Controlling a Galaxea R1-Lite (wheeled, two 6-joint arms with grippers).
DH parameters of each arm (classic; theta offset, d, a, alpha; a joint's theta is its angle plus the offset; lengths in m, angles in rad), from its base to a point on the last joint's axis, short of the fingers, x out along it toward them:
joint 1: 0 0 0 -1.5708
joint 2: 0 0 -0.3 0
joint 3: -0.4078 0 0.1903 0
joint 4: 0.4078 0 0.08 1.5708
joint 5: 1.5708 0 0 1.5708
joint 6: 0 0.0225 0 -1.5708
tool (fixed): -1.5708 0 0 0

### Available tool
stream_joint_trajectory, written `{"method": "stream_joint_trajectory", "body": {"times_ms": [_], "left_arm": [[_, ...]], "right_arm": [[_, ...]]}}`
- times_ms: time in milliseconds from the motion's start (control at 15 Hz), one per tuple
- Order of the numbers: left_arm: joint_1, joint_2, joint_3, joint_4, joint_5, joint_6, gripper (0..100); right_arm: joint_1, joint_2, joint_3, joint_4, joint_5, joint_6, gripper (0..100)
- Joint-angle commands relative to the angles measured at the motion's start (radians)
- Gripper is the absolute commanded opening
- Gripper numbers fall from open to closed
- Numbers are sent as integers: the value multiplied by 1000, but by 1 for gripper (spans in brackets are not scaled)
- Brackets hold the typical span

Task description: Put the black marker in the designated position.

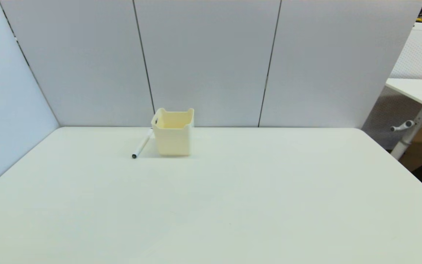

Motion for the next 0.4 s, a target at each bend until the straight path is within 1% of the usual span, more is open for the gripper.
{"method": "stream_joint_trajectory", "body": {"times_ms": [67,200,400], "left_arm": [[1,3,0,0,0,-1,100],[-1,3,0,0,0,-1,100],[-1,3,0,0,0,-1,100]], "right_arm": [[0,1,0,0,-4,0,100],[0,1,2,2,2,-12,100],[0,1,0,2,0,6,100]]}}
